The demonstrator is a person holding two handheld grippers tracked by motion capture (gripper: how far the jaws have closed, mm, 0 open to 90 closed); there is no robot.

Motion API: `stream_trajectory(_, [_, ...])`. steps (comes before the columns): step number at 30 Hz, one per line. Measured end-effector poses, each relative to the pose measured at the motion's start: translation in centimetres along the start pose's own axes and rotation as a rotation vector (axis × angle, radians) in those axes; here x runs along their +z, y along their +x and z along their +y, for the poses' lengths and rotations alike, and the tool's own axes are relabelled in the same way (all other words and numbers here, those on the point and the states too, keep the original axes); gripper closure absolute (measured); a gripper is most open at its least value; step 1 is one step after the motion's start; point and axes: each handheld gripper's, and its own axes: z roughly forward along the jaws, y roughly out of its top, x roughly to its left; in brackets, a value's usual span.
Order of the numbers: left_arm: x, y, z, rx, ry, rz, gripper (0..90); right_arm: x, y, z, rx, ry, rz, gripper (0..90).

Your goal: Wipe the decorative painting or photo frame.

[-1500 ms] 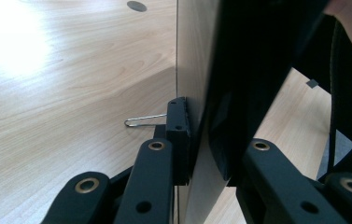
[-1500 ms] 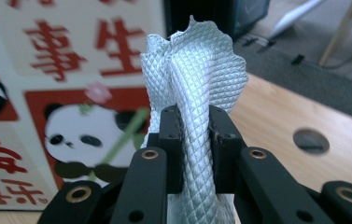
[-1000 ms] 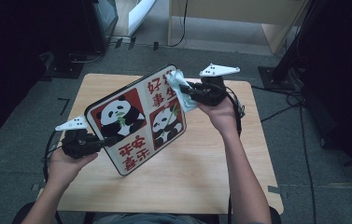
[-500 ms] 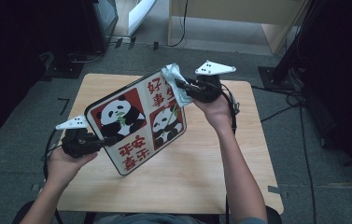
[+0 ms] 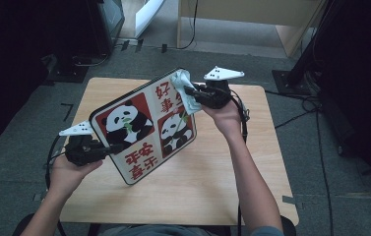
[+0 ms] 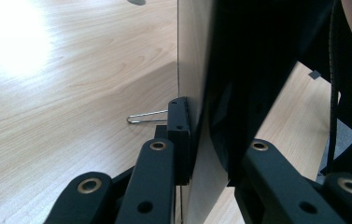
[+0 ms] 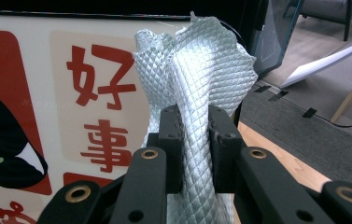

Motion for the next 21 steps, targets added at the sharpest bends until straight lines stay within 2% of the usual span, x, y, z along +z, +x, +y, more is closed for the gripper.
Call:
stream_trajectory(16, [0.0,-0.2,0.0,0.0,0.0,0.005,80.9,0.2,0.4,-0.6,-0.021,0.018,0.001,78.6])
stream_trajectory(21, [0.0,-0.3,-0.1,0.002,-0.004,0.005,80.7,0.5,0.2,-1.1,0.017,0.015,0.018,78.4])
